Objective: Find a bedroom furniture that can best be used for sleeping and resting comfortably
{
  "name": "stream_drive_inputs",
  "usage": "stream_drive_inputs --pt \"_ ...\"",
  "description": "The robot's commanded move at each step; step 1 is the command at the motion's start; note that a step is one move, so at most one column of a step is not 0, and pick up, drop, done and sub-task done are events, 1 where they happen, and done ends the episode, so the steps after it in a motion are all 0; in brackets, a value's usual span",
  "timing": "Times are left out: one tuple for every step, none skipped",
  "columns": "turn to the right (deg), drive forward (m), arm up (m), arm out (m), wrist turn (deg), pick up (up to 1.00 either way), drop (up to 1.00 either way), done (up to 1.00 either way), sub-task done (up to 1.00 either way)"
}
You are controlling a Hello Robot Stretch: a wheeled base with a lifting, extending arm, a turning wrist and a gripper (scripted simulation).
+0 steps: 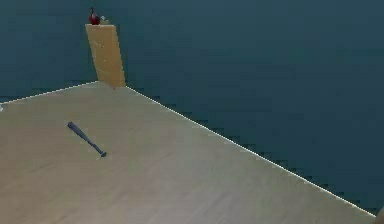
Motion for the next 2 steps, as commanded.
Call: stream_drive_inputs --pt "-39.0 0.0 0.0 0.0 0.0 0.0 0.0 0.0 0.0" --pt "0.0 0.1 0.0 0.0 0.0 0.0 0.0 0.0 0.0"
